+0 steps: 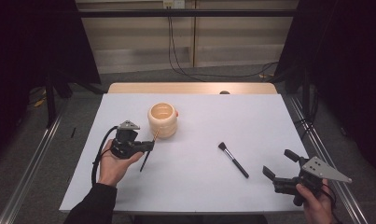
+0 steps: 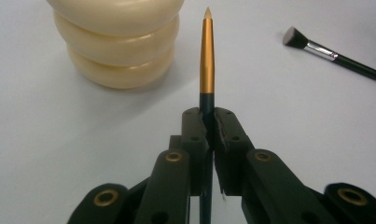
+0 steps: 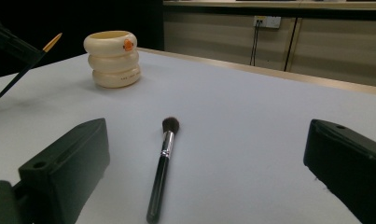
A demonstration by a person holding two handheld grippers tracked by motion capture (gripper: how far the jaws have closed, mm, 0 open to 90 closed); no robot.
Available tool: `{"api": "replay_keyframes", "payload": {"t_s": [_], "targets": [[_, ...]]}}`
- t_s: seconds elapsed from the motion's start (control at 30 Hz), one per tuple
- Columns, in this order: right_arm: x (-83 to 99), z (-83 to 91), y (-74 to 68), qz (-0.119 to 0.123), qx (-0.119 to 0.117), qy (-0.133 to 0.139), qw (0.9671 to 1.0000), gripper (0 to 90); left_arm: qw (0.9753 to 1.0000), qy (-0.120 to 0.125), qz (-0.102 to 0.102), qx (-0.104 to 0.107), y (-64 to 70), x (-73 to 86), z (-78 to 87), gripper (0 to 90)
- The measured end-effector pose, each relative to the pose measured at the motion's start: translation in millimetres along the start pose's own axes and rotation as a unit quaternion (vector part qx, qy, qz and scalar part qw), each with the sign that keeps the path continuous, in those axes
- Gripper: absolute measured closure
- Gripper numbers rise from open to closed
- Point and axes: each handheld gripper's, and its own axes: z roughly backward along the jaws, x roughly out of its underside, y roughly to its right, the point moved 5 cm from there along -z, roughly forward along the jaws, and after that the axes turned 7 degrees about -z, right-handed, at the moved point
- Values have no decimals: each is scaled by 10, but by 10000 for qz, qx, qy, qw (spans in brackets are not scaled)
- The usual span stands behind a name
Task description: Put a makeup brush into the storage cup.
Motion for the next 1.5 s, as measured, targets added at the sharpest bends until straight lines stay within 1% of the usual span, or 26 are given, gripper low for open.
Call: {"api": "replay_keyframes", "payload": {"t_s": [0.03, 0.07, 0.1, 0.13, 0.17, 0.3, 0.33, 0.37, 0.5, 0.57, 0.73, 0.83, 0.87, 0.93, 1.0, 1.1, 1.13, 1.2, 1.23, 1.27, 1.3, 1.33, 1.37, 1.43, 1.47, 1.5], "targets": [[0, 0, 3, 10, 12, 0, 10000, 2, 9999, 82, 63, 5, 7, -3, 8, 837], [1, 0, 4, 17, -1, -6, 10000, 2, 10000, 81, -35, 27, -5, 5, 28, 838], [0, 0, 1, 7, -3, -2, 10000, 2, 9999, 160, 16, 16, -1, 3, 31, 837], [0, 1, 0, 7, -4, -1, 10000, 2, 9998, 215, -1, 41, -2, 9, 42, 837], [0, 0, 0, 9, -4, 4, 10000, 2, 9995, 317, 38, 53, 1, 11, 50, 837], [2, -2, 2, 6, -14, -13, 10000, 2, 9987, 511, 11, 72, 1, 19, 86, 837], [1, -3, 4, 17, -13, -8, 10000, 2, 9985, 552, -3, 28, 1, 19, 97, 837], [1, -4, 4, 27, -8, -5, 10000, 2, 9981, 609, -36, 50, 2, 19, 106, 837], [0, -1, 4, 18, -9, -5, 10000, 2, 9962, 872, -35, 66, 29, 9, 141, 837], [1, -1, 3, 9, -14, -9, 10000, 2, 9949, 1009, -36, 25, 31, 12, 161, 837], [7, -3, 8, 47, -56, -29, 10000, 1, 9940, 1090, -90, 71, 47, 25, 191, 837], [7, 0, 6, 42, -75, -37, 10000, 1, 9920, 1256, -127, 38, 58, 9, 224, 837], [5, 0, 5, 44, -80, -29, 10000, 1, 9908, 1347, -113, 12, 63, 0, 244, 837], [1, -4, 2, -11, -61, 1, 10000, 1, 9895, 1439, -111, -8, 69, -11, 265, 837], [5, -3, 10, -35, -92, -35, 9999, 0, 9868, 1612, -147, 26, 82, -23, 284, 837], [-5, 3, 14, -56, -116, -1, 9999, 0, 9837, 1794, -144, 11, 83, -50, 321, 837], [-3, -1, 12, -40, -118, 1, 9999, 0, 9829, 1837, -148, -45, 86, -57, 337, 837], [-2, 0, 6, -37, -150, -8, 9999, 0, 9815, 1907, -151, -38, 87, -74, 364, 837], [-2, -2, 9, -13, -145, -3, 9999, 0, 9809, 1938, -163, -86, 80, -85, 382, 837], [1, -5, 6, -49, -114, -11, 9999, 0, 9796, 2002, -149, -62, 77, -100, 398, 837], [5, -7, 12, -18, -111, -30, 9999, 0, 9787, 2042, -174, -55, 71, -110, 418, 837], [4, -7, 16, -20, -90, -25, 10000, 0, 9785, 2054, -156, -121, 68, -120, 434, 837], [4, -5, 16, -33, -102, -25, 9999, 0, 9773, 2110, -163, -122, 71, -133, 448, 837], [3, -7, 20, -55, -99, -24, 9999, 0, 9762, 2162, -170, -74, 79, -144, 460, 837], [3, -6, 17, -63, -99, -26, 9999, 0, 9755, 2195, -133, -98, 83, -149, 469, 837], [5, -5, 15, -43, -116, -32, 9999, 0, 9755, 2196, -109, -89, 86, -156, 471, 837]]}}
